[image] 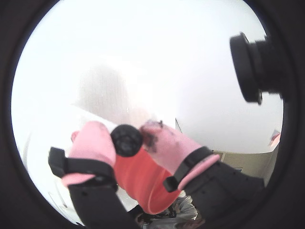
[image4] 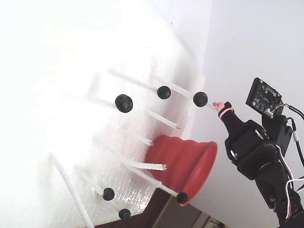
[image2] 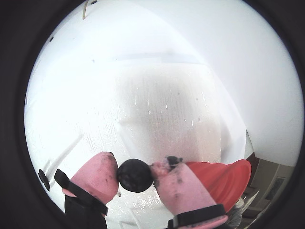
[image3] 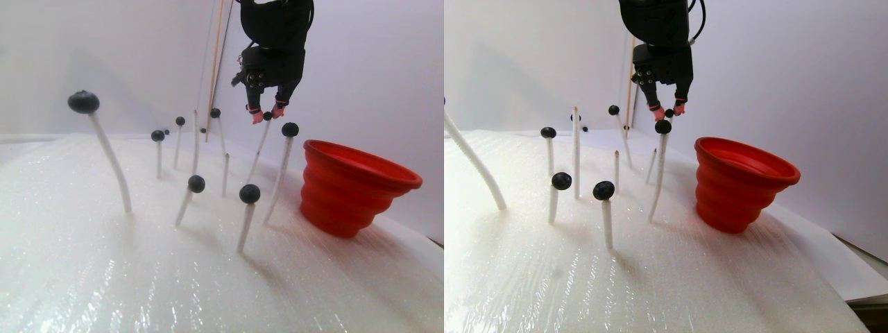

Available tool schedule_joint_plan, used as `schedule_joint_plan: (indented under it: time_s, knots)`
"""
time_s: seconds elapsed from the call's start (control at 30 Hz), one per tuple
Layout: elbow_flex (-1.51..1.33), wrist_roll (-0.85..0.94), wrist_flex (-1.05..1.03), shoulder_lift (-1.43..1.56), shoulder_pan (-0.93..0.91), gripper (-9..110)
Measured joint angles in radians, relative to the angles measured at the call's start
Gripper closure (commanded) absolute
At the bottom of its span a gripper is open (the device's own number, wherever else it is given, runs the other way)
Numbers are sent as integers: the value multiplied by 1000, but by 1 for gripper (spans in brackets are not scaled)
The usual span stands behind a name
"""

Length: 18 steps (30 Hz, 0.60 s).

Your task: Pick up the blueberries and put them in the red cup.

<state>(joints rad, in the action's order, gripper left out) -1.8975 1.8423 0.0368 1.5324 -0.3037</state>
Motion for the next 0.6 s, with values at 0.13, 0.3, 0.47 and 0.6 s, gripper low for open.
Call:
schedule_joint_plan:
  time_s: [0.13, 0.3, 0.47, 0.6]
  knots:
    - [0, 2, 2, -2, 0, 89]
    - [0, 8, 5, -2, 0, 90]
    - [0, 8, 5, -2, 0, 90]
    - [0, 8, 5, -2, 0, 90]
